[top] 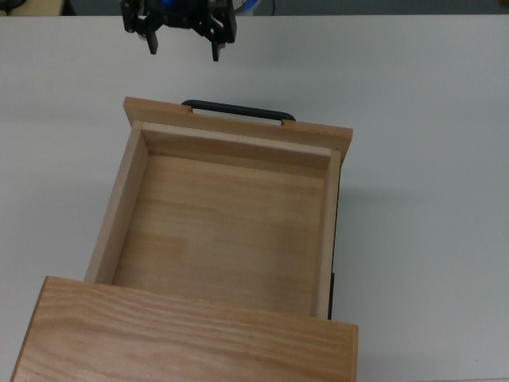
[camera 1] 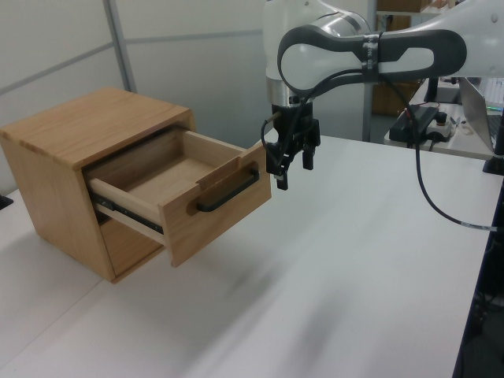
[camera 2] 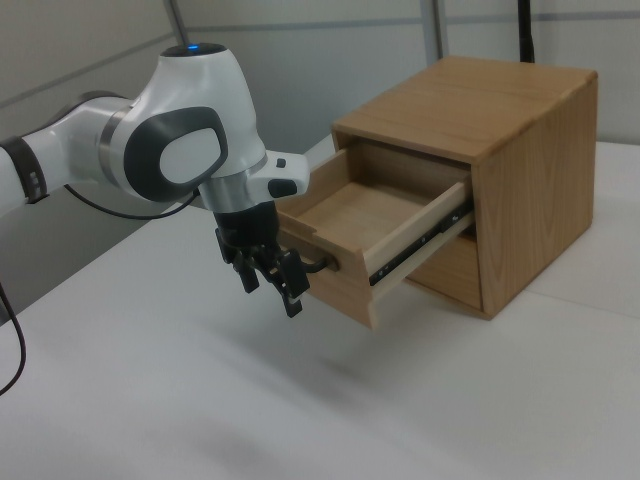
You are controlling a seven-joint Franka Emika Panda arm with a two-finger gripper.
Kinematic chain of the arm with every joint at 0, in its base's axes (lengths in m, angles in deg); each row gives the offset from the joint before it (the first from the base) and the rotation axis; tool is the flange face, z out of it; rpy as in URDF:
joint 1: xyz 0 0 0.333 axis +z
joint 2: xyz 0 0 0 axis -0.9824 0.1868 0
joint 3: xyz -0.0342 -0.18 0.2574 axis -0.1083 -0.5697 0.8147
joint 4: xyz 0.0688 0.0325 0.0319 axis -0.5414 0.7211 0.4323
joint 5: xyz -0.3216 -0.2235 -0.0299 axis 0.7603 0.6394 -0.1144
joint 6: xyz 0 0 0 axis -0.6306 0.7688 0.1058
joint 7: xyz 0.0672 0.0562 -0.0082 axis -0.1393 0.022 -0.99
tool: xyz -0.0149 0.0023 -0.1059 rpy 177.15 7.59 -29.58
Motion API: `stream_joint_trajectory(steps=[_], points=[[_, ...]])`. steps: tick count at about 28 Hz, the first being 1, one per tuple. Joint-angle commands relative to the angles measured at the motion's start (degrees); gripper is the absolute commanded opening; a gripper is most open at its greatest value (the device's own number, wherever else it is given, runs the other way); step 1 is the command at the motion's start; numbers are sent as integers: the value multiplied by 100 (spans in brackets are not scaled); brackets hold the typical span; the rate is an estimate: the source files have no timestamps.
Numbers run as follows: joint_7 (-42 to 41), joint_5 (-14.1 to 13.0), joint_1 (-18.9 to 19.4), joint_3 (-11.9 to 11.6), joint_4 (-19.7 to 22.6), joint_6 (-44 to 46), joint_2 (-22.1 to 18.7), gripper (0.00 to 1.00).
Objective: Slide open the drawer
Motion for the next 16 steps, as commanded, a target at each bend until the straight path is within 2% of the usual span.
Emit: stream_joint_trajectory(steps=[1, 16], points=[[-155, 47, -4, -23, -129, 169, 65, 100], [-181, 38, -4, -23, -129, 169, 65, 100]])
